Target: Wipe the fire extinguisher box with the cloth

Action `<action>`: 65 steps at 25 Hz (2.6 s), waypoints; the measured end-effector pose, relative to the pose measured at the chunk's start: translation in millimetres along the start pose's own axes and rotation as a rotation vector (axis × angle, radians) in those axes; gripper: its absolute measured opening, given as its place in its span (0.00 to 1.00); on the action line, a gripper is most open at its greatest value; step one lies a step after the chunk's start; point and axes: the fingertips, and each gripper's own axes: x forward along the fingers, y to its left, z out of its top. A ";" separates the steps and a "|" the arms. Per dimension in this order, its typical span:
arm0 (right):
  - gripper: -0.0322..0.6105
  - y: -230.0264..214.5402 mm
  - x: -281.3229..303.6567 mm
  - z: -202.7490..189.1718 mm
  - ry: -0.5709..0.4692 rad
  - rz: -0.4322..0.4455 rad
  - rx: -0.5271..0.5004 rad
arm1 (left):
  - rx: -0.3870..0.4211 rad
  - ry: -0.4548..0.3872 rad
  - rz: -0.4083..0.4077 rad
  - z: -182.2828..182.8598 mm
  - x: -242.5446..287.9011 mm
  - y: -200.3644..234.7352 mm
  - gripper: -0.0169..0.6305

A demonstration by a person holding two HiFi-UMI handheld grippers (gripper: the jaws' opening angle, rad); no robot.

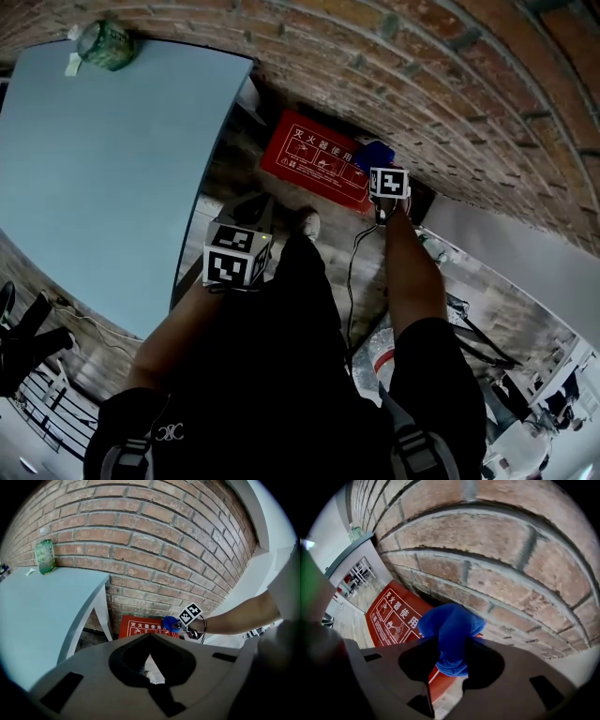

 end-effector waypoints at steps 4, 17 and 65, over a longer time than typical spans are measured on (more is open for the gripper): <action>0.29 -32.4 -4.9 -16.7 -0.021 0.016 0.105 | 0.018 0.030 -0.010 -5.4 8.0 -18.8 0.03; 0.29 -24.1 -8.6 -38.4 -0.035 -0.017 -0.004 | 0.057 -0.005 0.036 15.8 5.1 -38.9 0.03; 0.29 30.2 11.7 2.0 0.015 -0.167 0.091 | 0.003 0.023 0.029 -24.0 -31.9 59.2 0.03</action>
